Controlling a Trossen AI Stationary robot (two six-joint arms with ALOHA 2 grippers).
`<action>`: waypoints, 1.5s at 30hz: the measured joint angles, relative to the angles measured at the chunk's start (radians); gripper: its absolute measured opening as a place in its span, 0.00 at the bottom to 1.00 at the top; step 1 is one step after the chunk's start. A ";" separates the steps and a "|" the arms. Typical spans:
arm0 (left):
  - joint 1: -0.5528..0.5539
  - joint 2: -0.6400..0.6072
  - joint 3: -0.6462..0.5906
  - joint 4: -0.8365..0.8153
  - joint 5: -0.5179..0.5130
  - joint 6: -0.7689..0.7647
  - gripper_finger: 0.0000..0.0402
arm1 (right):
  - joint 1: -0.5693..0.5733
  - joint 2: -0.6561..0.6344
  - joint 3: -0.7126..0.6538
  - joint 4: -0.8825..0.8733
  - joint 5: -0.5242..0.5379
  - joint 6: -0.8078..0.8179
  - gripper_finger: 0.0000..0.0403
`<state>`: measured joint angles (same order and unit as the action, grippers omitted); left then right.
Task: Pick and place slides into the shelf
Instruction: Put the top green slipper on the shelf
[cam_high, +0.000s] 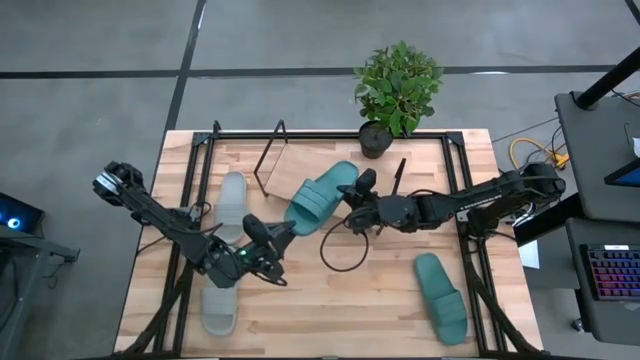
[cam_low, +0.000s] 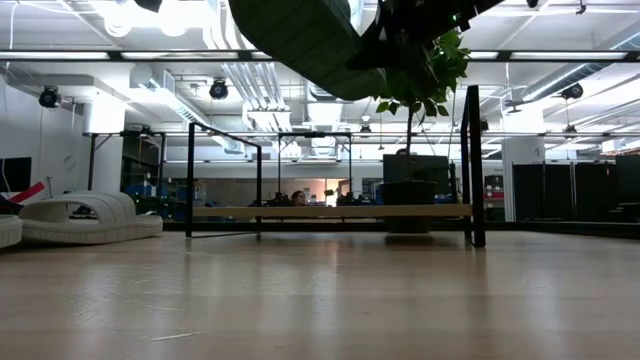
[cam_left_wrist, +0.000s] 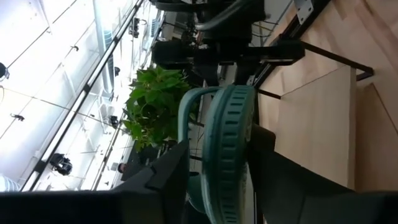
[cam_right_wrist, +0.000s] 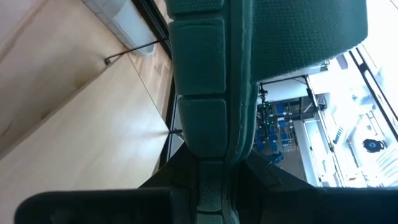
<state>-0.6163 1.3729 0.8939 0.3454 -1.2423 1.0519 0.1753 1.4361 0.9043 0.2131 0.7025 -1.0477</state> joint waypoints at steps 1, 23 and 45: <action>0.000 0.004 0.000 -0.002 0.001 0.000 0.33 | 0.000 0.000 0.000 0.000 -0.002 -0.001 0.14; 0.016 0.032 -0.007 0.004 -0.093 0.002 0.05 | 0.002 -0.027 0.001 0.012 0.133 0.159 0.43; 0.111 0.171 -0.142 0.003 -0.248 -0.113 0.05 | 0.150 -0.291 0.004 0.002 0.080 0.499 0.55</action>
<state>-0.5049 1.5436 0.7514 0.3484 -1.4907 0.9391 0.3252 1.1453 0.9078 0.2146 0.7827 -0.5491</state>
